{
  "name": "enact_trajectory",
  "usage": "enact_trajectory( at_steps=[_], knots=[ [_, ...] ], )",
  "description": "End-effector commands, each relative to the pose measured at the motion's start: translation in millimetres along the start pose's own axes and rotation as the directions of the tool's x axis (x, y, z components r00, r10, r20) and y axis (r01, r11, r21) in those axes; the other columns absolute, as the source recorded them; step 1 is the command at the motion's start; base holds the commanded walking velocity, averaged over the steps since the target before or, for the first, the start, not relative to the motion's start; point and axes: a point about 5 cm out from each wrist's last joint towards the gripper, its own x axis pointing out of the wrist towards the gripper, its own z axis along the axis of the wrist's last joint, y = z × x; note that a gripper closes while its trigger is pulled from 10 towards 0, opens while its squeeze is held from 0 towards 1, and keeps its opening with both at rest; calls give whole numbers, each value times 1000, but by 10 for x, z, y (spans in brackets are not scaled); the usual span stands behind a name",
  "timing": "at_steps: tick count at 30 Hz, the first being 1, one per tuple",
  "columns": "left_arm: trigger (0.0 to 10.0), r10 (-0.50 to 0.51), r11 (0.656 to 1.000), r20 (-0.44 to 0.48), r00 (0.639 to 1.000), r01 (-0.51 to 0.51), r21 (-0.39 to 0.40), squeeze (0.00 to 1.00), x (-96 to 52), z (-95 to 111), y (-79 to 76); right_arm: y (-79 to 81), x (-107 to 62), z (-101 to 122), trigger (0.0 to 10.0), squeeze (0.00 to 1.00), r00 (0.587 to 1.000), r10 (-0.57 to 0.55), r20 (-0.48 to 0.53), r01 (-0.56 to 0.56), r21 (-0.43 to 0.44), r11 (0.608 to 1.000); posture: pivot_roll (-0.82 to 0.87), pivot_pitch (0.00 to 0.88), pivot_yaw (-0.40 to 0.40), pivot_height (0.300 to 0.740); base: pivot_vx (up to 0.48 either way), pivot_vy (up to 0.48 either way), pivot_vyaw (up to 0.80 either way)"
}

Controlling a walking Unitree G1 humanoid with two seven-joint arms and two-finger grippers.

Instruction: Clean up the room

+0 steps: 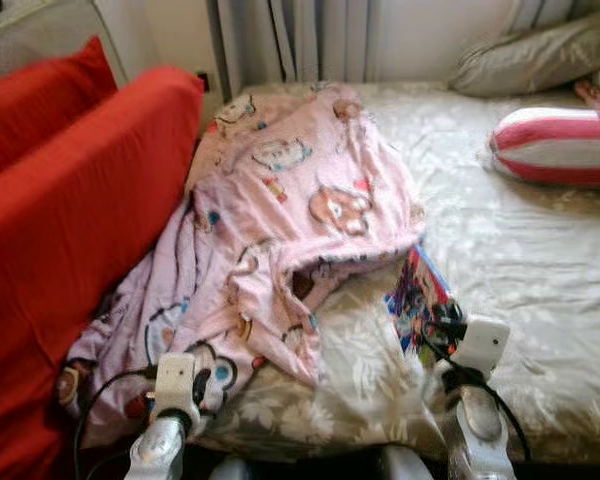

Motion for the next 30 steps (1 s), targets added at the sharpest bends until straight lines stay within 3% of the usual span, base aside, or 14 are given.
enact_trajectory(
  at_steps=[1,6,8,10,13,24,30],
  knots=[
    [10000,20,1000,-47,999,-20,-12,0,-29,-84,43,28,54,99,10000,0,999,17,40,-17,2,1000,-17,58,21,740,0,0,0],
    [10000,12,1000,-89,996,-15,-28,0,-43,-144,42,28,68,96,10000,0,999,16,28,-16,-1,1000,-17,56,15,740,0,0,0],
    [10000,46,989,-117,992,-62,-132,0,-43,-169,82,38,66,73,10000,0,1000,28,10,-28,-7,1000,-14,48,9,740,0,0,0],
    [10000,78,978,-144,987,-104,-183,0,-52,-197,134,39,56,50,10000,0,999,32,-1,-32,-10,999,-14,39,7,740,0,0,0],
    [10000,80,984,-186,979,-108,-140,0,-92,-276,159,25,49,49,10000,0,1000,23,3,-23,-7,1000,-20,29,7,740,0,0,0],
    [10000,81,987,-260,962,-114,-113,0,-213,-472,166,-19,3,-38,10000,0,999,-1,-41,0,-30,1000,-37,0,-4,740,0,0,0],
    [10000,55,995,-286,956,-78,-68,0,-253,-540,123,-134,4,-60,10000,0,995,-73,-70,75,27,997,-45,0,-7,740,0,0,-236]
  ],
)
